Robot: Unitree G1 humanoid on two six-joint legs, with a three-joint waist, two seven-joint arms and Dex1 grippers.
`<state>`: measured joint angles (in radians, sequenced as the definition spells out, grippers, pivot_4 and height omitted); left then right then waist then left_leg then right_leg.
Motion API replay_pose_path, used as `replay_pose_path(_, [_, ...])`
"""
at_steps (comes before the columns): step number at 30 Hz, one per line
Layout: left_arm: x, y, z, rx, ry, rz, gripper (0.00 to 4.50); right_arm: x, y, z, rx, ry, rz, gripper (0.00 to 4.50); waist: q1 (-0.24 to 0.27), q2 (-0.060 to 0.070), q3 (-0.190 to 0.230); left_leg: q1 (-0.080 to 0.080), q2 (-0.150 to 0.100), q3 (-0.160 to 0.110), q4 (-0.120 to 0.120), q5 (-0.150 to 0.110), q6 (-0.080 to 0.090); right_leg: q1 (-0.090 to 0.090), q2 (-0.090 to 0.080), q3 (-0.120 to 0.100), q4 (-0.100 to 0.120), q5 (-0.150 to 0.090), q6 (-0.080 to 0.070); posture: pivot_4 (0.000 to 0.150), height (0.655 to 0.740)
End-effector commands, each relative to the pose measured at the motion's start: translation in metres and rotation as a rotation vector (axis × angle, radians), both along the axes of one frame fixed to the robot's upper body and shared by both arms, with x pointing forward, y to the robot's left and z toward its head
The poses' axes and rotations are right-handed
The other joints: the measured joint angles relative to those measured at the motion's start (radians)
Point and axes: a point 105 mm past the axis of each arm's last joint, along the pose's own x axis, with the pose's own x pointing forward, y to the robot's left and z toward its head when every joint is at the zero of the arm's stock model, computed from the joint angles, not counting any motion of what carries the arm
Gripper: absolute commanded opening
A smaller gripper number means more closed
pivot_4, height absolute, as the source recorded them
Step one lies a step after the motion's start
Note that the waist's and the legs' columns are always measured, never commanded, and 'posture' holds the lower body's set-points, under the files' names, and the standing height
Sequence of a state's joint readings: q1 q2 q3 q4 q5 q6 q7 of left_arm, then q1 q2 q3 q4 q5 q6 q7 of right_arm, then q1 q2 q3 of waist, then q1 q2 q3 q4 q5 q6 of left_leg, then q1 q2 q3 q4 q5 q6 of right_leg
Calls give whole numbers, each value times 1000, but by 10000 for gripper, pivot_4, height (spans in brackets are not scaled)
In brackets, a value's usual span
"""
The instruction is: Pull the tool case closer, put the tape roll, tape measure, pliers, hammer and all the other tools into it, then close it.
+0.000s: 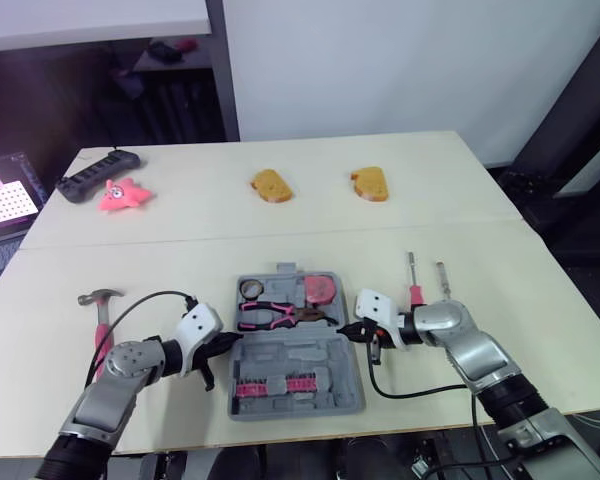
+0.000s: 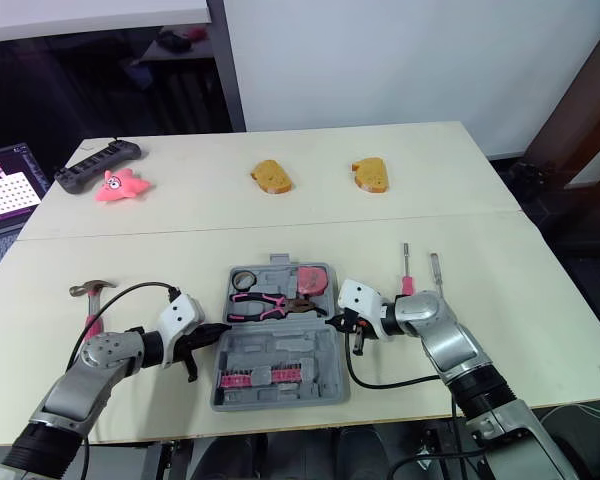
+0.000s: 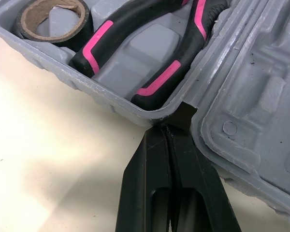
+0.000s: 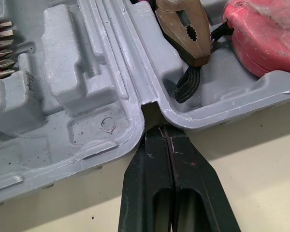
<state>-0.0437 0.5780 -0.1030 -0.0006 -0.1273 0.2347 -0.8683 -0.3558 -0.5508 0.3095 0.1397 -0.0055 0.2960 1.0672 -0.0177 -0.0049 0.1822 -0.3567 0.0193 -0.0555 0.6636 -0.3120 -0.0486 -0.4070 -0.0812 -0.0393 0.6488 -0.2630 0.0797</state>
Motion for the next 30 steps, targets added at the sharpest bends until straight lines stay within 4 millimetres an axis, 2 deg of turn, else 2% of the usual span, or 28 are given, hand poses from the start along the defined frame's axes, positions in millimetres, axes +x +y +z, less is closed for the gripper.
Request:
replay_pose_path(1, [4,-7,11,-14,-50,-30,476,-4,11,-4,18,11,27,0,0,0,0,0,0,0,0,0,0,0,0,0,0,0,0,1500,7400])
replay_pose_path(12, [11,-3,12,0,-68,-18,476,5,8,-3,14,-3,9,0,0,0,0,0,0,0,0,0,0,0,0,0,0,0,0,1500,7400])
replay_pose_path(19, [15,10,16,8,-94,18,476,10,-6,3,9,-30,-20,0,1,0,0,0,0,0,0,0,0,0,0,0,0,0,0,1500,7400])
replay_pose_path(24, [18,29,30,5,-158,74,476,7,-13,20,73,-50,-51,0,7,0,0,-1,0,0,0,0,0,0,0,0,0,0,0,1500,7400])
replay_pose_path(28, [14,54,39,-4,-174,126,476,2,-23,39,141,-85,-89,0,5,0,0,-1,0,0,0,0,0,0,-1,0,-1,0,0,1500,7400])
replay_pose_path(30, [11,73,48,-12,-187,165,5618,-2,-35,55,186,-105,-134,5366,6,0,0,-1,0,0,0,0,0,-1,-1,0,-1,0,0,1500,7400])
